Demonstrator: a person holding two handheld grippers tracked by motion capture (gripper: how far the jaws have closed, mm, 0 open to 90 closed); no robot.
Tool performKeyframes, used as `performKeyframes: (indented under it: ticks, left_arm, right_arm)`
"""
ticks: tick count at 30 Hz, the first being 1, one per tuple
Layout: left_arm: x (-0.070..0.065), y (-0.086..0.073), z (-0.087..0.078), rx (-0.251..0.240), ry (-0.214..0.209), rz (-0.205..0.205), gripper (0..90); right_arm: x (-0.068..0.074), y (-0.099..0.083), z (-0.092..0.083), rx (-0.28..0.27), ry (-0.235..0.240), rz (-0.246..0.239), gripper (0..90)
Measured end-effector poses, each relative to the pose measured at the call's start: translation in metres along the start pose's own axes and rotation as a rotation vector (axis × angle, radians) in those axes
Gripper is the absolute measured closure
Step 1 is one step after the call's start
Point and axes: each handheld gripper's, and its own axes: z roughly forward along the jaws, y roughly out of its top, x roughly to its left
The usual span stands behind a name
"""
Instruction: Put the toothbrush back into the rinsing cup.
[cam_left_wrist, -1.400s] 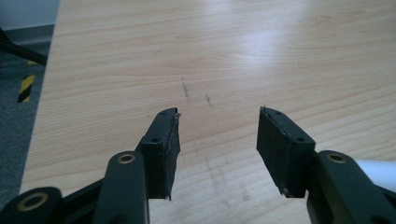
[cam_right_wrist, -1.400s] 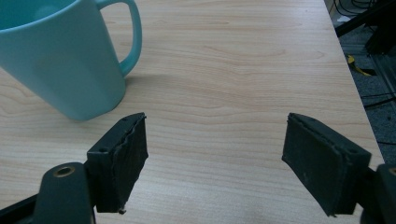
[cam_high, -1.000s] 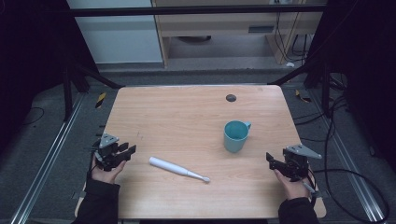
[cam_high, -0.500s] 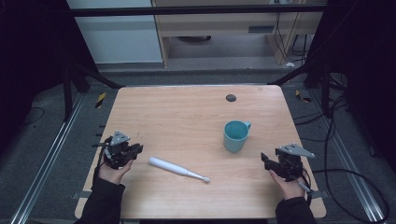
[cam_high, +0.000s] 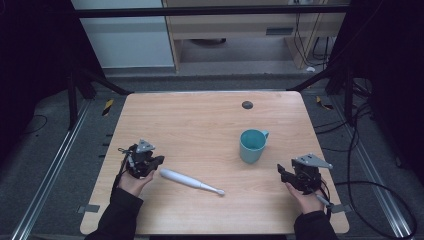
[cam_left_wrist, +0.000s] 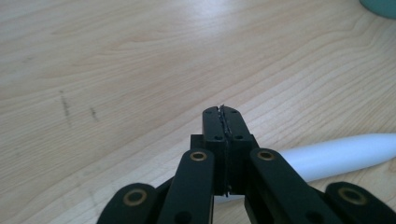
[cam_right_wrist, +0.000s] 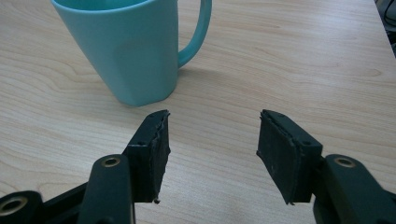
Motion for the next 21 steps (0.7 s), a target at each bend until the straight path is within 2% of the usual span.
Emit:
performKeyframes:
  ticks: [9, 21]
  left_arm:
    - [-0.003, -0.002, 0.016, 0.06, -0.016, 0.026, 89.6]
    - [-0.003, -0.007, 0.024, 0.093, -0.04, 0.032, 89.6]
  right_arm:
    - [-0.001, -0.001, 0.001, 0.009, -0.002, -0.003, 43.5]
    - [-0.002, -0.002, 0.002, 0.015, -0.006, -0.002, 43.4]
